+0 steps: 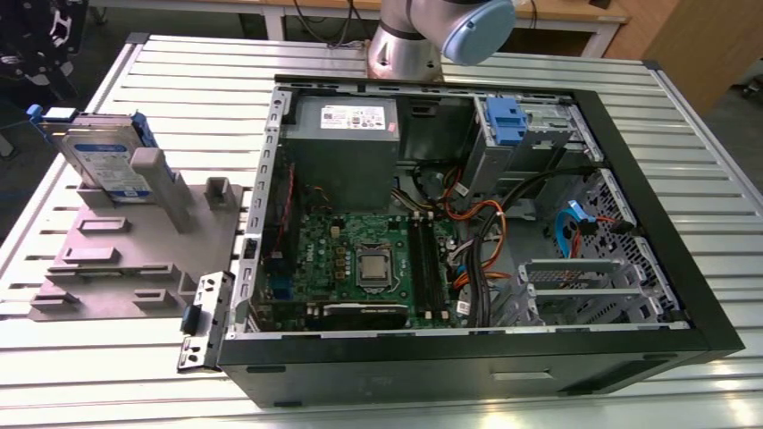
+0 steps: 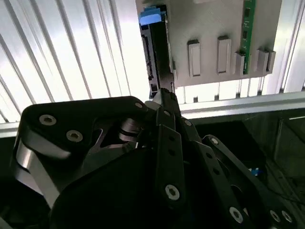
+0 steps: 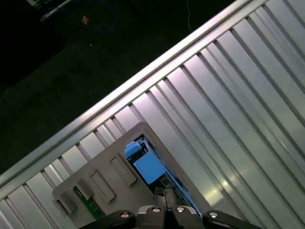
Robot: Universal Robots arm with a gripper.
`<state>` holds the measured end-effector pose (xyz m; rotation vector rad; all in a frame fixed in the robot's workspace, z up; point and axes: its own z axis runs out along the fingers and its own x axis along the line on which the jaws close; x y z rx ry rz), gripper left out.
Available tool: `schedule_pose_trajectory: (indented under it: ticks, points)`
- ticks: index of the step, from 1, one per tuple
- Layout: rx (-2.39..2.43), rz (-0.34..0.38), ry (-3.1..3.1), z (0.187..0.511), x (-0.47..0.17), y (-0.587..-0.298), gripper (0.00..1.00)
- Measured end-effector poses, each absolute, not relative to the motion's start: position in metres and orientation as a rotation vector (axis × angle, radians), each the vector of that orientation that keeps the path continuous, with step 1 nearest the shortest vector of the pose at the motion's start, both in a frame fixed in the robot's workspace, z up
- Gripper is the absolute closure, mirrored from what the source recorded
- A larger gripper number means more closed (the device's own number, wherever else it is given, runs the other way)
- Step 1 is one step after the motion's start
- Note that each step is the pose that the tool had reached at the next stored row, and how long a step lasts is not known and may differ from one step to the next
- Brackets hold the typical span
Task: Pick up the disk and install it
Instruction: 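Pick up the disk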
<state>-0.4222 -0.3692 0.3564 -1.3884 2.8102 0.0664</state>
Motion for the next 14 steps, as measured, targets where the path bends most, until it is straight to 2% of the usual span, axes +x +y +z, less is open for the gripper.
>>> schedule_pose_trajectory:
  ticks: [14]
  points:
    - [-1.737,0.067,2.616,0.3559,-0.4222,-0.3693,0.89]
